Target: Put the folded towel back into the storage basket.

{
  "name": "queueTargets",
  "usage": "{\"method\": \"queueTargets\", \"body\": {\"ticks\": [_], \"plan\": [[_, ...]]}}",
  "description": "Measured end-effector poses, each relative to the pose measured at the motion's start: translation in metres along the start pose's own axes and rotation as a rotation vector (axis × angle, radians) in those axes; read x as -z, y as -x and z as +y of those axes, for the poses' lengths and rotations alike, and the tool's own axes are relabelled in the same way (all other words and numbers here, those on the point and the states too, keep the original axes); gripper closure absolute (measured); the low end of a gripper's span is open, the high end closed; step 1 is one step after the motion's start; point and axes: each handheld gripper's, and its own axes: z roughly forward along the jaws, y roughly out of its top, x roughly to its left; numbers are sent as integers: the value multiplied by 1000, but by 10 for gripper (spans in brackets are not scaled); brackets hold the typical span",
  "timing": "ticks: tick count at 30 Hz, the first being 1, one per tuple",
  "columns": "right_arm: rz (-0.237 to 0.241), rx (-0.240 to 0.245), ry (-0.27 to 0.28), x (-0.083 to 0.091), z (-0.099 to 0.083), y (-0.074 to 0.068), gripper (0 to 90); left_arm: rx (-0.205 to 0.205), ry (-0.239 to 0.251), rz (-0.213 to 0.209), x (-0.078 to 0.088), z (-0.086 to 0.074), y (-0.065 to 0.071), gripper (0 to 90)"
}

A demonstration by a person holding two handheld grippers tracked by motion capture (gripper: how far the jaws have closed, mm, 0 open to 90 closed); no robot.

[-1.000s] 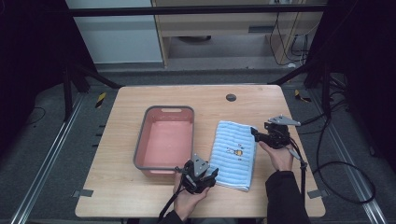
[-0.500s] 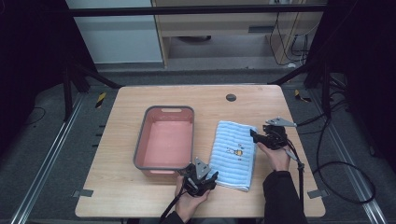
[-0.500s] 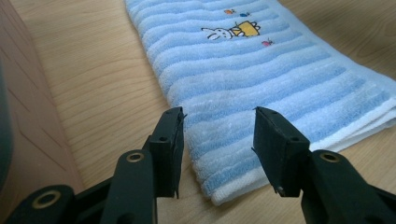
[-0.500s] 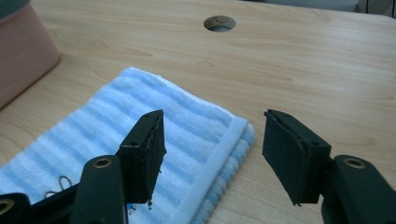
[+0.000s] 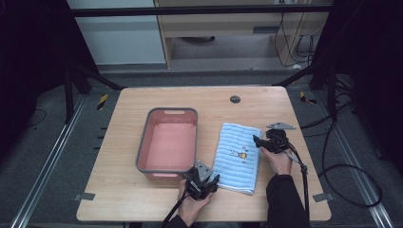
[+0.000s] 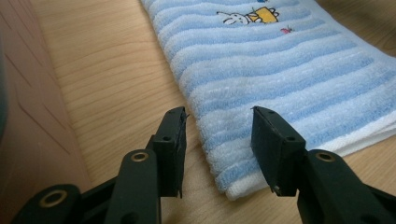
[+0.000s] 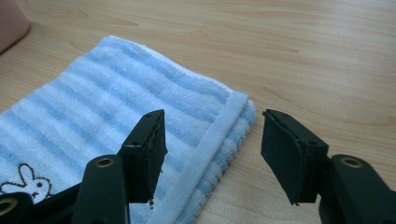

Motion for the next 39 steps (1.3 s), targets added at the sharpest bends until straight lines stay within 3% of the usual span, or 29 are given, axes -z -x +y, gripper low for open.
{"method": "queueTargets", "body": {"ticks": [2, 8, 11, 18, 20, 28, 34, 39], "plan": [[-1, 7, -13, -3, -2, 0, 406, -1, -9, 16, -2, -2, 1, 538], [5, -6, -36, -10, -9, 2, 446, 23, -15, 15, -4, -4, 0, 537], [8, -20, -56, -13, -12, 4, 448, 15, -19, 17, -5, -4, 0, 541], [31, -40, -80, -16, -14, 3, 546, 43, -28, -23, -6, -4, -2, 625], [34, -44, -80, -16, -14, 3, 562, 70, -27, -42, -6, -4, -4, 637], [94, -62, -78, -15, -14, 1, 803, 64, -36, -42, -6, -2, 1, 785], [106, -54, -69, -13, -12, 0, 832, 69, -35, -43, -5, 0, 0, 840], [118, -44, -39, -7, -7, 0, 839, 60, 2, -62, 1, 3, 0, 845]]}}
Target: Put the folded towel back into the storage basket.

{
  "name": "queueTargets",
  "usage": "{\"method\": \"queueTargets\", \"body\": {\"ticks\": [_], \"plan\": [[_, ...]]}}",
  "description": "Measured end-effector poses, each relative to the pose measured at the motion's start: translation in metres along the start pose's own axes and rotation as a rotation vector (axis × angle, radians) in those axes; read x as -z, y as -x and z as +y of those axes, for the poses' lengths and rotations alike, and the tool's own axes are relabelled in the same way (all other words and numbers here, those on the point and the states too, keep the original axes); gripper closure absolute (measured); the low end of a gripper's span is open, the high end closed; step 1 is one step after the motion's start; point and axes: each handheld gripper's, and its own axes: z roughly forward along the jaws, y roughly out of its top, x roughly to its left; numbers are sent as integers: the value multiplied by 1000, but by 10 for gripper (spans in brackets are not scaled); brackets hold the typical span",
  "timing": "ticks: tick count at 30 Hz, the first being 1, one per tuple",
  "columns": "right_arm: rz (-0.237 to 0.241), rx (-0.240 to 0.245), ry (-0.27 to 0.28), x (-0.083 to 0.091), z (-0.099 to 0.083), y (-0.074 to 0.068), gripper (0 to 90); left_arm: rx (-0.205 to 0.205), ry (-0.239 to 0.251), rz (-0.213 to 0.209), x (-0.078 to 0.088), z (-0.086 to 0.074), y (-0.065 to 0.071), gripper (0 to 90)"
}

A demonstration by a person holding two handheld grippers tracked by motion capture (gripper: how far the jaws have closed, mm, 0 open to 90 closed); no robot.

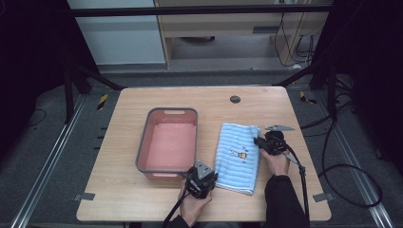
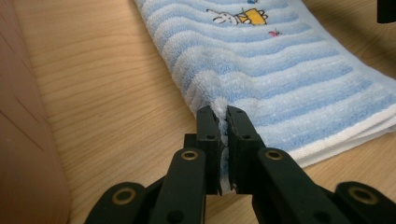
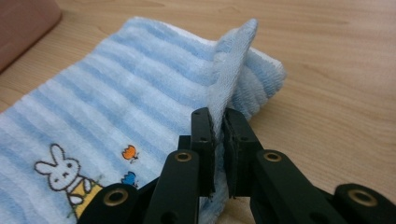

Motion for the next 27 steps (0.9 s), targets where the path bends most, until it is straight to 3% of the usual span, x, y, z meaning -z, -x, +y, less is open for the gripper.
{"method": "queueTargets", "body": {"ticks": [7, 16, 27], "plan": [[14, 68, 62, 19, 14, -13, 844, -30, 30, -18, 12, 9, 6, 846], [21, 90, 107, 39, 25, -21, 847, -51, 71, -53, 29, 23, 11, 846], [26, 115, 150, 58, 39, -27, 848, -85, 108, -59, 46, 36, 12, 846]]}}
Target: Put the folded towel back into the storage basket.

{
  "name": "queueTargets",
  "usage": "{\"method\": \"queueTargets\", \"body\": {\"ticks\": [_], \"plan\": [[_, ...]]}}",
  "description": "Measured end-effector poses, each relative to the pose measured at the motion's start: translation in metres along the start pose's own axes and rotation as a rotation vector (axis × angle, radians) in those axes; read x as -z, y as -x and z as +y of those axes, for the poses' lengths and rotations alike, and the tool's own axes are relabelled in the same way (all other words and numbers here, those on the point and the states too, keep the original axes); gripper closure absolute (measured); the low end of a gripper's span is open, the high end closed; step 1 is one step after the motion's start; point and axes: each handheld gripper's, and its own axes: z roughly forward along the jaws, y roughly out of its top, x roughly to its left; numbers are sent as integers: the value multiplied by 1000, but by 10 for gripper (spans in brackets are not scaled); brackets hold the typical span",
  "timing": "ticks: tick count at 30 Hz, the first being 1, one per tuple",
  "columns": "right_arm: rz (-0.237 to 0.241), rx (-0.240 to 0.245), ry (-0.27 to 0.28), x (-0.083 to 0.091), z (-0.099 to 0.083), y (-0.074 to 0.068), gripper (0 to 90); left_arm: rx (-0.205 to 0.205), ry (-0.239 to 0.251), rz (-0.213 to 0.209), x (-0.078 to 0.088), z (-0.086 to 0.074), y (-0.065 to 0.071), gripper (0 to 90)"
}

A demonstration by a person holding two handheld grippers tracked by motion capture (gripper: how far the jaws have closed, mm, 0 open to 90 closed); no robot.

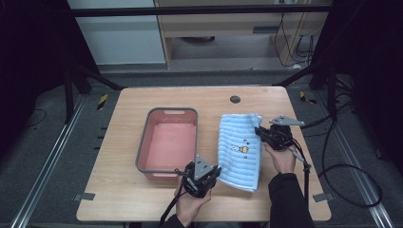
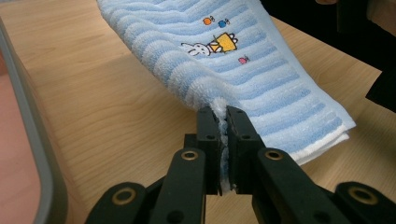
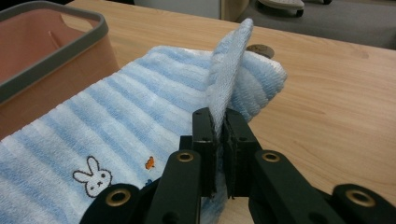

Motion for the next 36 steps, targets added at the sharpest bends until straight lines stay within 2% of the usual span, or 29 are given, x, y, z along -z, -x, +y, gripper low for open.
{"method": "queueTargets", "body": {"ticks": [13, 17, 21, 32, 36], "plan": [[9, 20, 56, 13, 25, -11, 850, -27, 46, 6, 22, 21, -5, 846], [16, 18, 70, 17, 34, -15, 851, -45, 51, 9, 27, 25, -5, 846], [19, 30, 78, 19, 41, -19, 852, -46, 62, 9, 32, 28, -6, 846], [37, 52, 104, 18, 65, -37, 852, -47, 94, 22, 53, 38, -20, 846], [46, 63, 112, 15, 76, -47, 852, -49, 99, 35, 60, 40, -25, 846]]}}
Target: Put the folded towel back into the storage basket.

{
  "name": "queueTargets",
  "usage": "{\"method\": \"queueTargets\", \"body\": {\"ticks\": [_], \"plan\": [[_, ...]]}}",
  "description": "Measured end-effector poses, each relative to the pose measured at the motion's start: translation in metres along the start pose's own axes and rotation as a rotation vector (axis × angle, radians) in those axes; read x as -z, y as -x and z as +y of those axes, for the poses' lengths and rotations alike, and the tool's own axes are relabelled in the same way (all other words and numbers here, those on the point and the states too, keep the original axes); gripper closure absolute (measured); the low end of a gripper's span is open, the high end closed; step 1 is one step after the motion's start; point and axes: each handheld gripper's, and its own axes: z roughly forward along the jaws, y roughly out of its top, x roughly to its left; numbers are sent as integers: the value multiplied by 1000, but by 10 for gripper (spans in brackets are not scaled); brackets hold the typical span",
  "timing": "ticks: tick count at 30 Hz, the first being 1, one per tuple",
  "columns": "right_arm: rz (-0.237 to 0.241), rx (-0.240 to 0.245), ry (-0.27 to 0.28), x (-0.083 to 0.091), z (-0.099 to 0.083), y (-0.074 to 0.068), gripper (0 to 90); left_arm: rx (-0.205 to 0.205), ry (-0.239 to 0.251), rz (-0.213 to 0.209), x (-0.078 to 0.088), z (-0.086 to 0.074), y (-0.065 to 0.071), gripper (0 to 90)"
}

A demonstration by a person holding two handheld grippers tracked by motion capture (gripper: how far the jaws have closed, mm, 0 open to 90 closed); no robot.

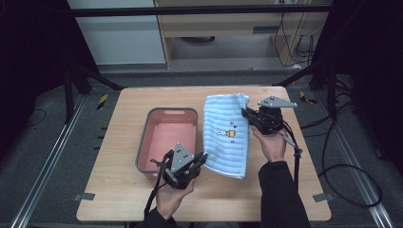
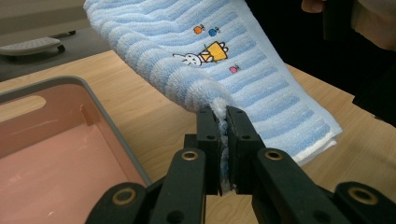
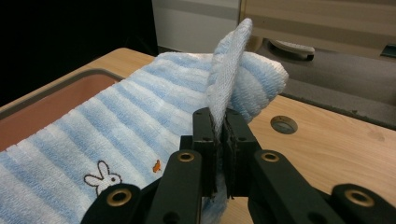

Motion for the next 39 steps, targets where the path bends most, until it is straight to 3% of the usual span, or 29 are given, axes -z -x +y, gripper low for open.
{"method": "queueTargets", "body": {"ticks": [12, 19, 39], "plan": [[24, 18, 12, -13, 21, -19, 854, 16, 26, 39, 21, 2, -21, 846], [55, 39, 20, -28, 39, -37, 855, 32, 54, 67, 37, 3, -37, 846], [109, 72, 25, -69, 60, -78, 855, 55, 62, 155, 71, -6, -71, 846]]}}
